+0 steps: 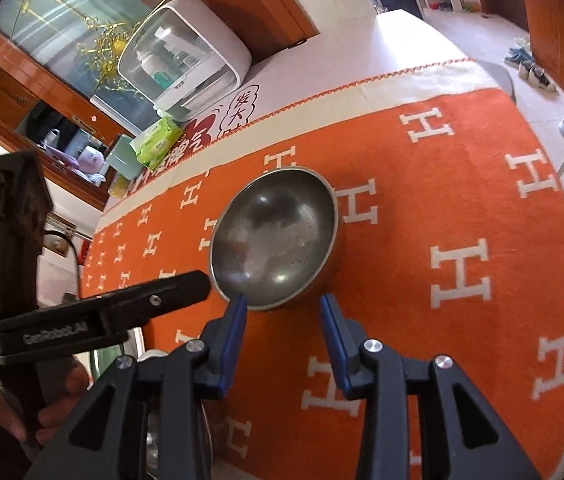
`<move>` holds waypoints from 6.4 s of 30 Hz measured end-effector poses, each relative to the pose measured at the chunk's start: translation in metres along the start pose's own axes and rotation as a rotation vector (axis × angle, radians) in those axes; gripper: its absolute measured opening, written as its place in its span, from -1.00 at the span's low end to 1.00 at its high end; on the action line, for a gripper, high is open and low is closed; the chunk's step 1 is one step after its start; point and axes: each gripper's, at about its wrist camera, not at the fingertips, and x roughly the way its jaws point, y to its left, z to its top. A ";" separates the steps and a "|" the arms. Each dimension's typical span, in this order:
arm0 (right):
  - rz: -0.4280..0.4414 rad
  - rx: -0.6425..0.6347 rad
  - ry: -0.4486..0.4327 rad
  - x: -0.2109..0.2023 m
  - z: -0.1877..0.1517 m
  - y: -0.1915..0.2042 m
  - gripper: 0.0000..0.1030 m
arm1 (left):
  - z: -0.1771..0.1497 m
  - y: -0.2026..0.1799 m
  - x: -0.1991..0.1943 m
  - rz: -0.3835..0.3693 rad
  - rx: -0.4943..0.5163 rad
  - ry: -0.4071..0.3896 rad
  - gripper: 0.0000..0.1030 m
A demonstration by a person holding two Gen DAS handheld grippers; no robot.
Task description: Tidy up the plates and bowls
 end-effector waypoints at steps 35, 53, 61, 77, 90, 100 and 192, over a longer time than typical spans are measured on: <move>0.156 0.149 0.016 0.046 0.011 -0.048 -0.21 | 0.017 0.009 0.072 -0.124 -0.088 0.087 -0.44; 0.136 0.191 0.017 0.034 0.005 -0.049 -0.42 | 0.012 0.006 0.058 -0.145 -0.109 0.079 -0.60; 0.135 0.174 -0.021 0.012 -0.001 -0.039 -0.53 | 0.003 -0.004 0.030 -0.175 -0.079 0.015 -0.60; 0.158 0.036 -0.115 -0.041 -0.014 0.007 -0.59 | -0.037 -0.004 -0.041 -0.231 -0.045 -0.125 -0.60; 0.177 -0.107 -0.086 -0.056 -0.034 0.054 -0.55 | -0.087 0.020 -0.074 -0.232 -0.052 -0.181 -0.58; 0.152 -0.214 -0.027 -0.052 -0.056 0.090 -0.54 | -0.124 0.040 -0.096 -0.198 -0.051 -0.171 -0.56; 0.102 -0.198 0.333 0.028 -0.074 0.074 0.36 | -0.213 0.085 -0.070 0.085 -0.344 -0.151 0.39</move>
